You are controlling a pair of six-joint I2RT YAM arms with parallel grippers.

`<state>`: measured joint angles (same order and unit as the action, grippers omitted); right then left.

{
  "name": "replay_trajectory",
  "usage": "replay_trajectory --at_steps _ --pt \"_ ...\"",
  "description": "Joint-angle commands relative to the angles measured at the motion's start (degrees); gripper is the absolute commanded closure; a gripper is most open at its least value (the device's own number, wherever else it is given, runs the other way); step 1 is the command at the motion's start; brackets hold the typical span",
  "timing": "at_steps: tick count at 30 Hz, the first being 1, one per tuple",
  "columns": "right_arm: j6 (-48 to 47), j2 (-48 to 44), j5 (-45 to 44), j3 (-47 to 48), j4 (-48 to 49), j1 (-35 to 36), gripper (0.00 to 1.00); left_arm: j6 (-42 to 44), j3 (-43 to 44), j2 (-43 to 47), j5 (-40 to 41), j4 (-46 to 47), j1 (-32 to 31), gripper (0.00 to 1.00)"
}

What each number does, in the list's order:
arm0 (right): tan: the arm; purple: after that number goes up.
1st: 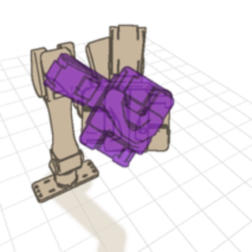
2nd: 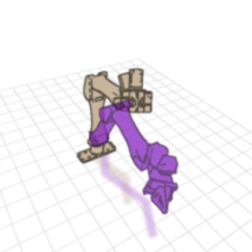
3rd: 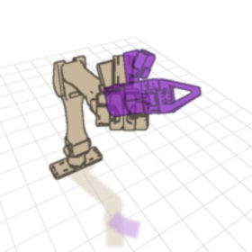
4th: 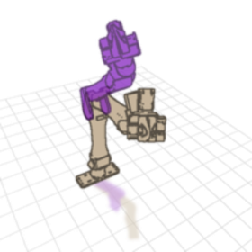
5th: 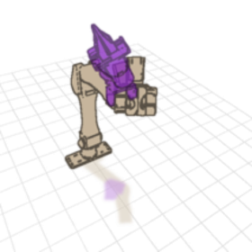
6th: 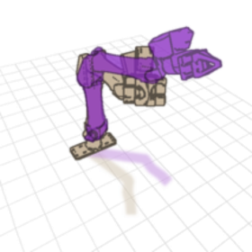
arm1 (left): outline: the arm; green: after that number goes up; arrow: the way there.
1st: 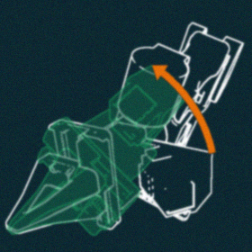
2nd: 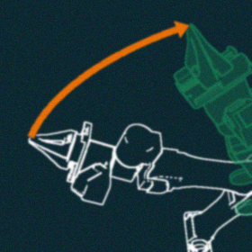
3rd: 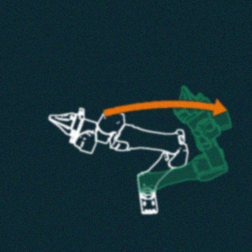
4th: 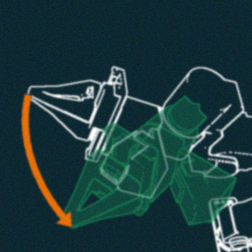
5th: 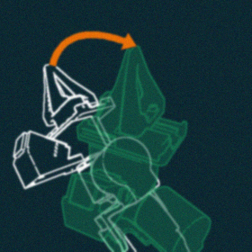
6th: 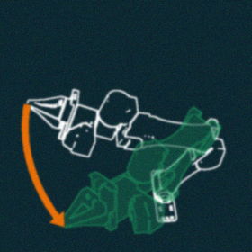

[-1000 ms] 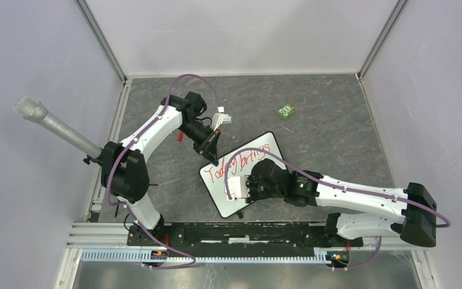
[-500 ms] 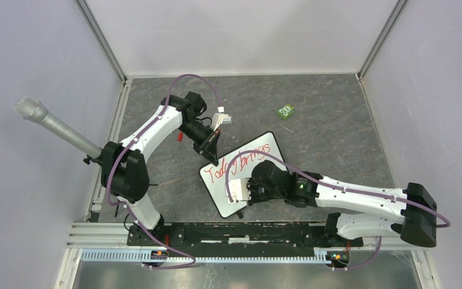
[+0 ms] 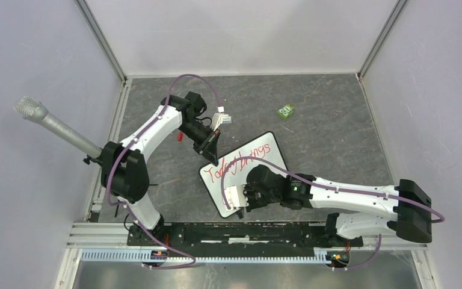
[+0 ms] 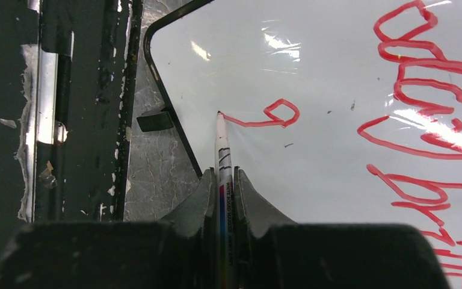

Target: Write a sentence on the whiteboard

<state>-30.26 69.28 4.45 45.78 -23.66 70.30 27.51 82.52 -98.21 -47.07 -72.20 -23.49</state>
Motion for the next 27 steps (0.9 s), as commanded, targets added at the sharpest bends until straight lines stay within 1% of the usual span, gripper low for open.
replay_trajectory --at_steps 1,5,9,14,19,27 --pt "0.02 2.16 -2.55 3.18 1.76 -0.06 1.0 -0.15 -0.52 0.67 -0.05 1.24 -0.28 0.98" --pt "0.38 2.02 -2.12 4.71 1.53 -0.04 1.0 -0.27 -0.63 0.68 0.13 1.52 -0.26 0.98" --pt "0.27 0.01 -0.97 5.67 0.59 -0.08 1.0 -0.45 -0.43 0.62 0.04 1.42 -0.28 0.97" --pt "-1.77 -4.21 -1.01 3.75 -2.18 -0.24 1.0 -0.46 -0.54 1.26 0.16 1.54 -0.26 0.98" --pt "-1.4 -6.71 -0.38 2.43 -3.76 -2.75 1.0 -0.5 -0.73 1.58 0.12 1.52 -0.27 0.98" --pt "-0.92 -6.04 -2.25 1.51 -3.43 -4.47 1.0 -0.55 -0.58 1.67 0.05 1.54 -0.29 0.98"
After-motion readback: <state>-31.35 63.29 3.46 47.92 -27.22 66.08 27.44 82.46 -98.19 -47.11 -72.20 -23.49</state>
